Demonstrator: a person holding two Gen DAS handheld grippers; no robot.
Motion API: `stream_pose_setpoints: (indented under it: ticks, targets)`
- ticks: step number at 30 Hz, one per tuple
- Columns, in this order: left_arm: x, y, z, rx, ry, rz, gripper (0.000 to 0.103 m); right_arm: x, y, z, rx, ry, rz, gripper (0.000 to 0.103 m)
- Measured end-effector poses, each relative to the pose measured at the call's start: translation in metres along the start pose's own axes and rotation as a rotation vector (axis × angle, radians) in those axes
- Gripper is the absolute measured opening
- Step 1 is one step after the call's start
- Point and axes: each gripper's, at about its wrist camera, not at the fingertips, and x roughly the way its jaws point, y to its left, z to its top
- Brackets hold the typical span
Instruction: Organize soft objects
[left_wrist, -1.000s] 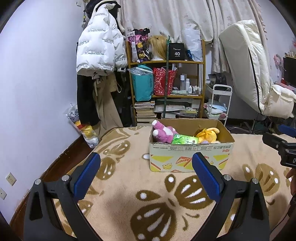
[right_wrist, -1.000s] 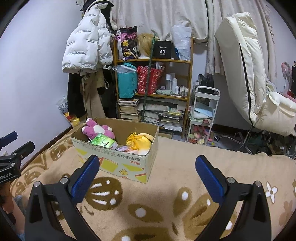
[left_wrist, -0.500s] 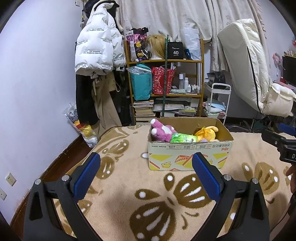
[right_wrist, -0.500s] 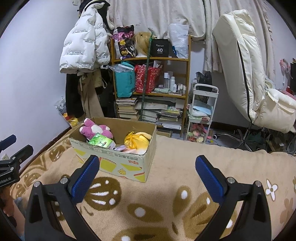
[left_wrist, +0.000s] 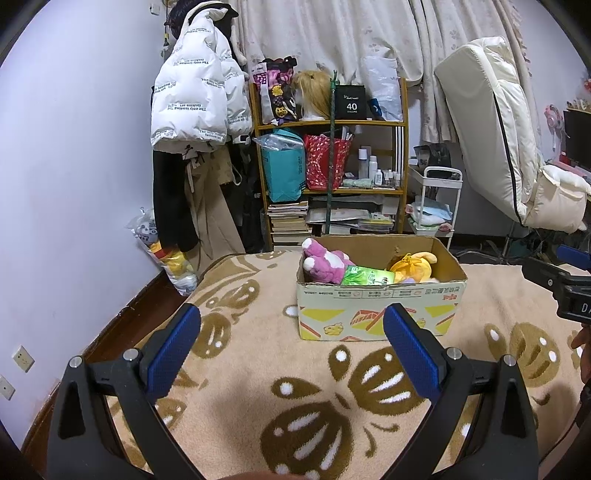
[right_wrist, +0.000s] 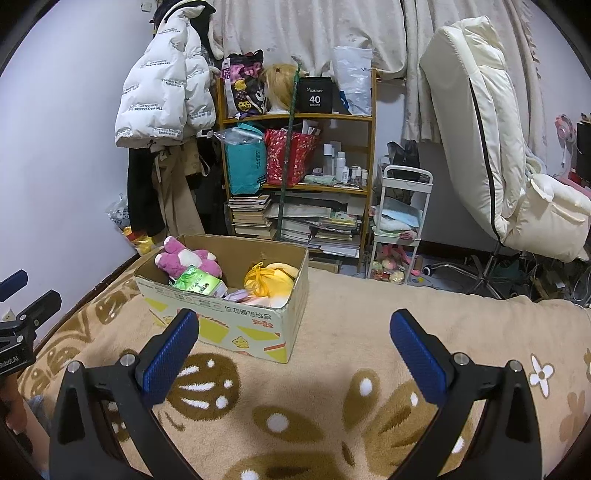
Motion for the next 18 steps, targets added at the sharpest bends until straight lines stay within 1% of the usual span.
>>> stream_pose_setpoints:
  ticks: [18]
  targets:
    - [0.0025,0.0006,-0.0008,0.006,0.013,-0.003,0.098,-0.0011,-0.0011,-0.0016,0.002,0.001,0.002,0.103]
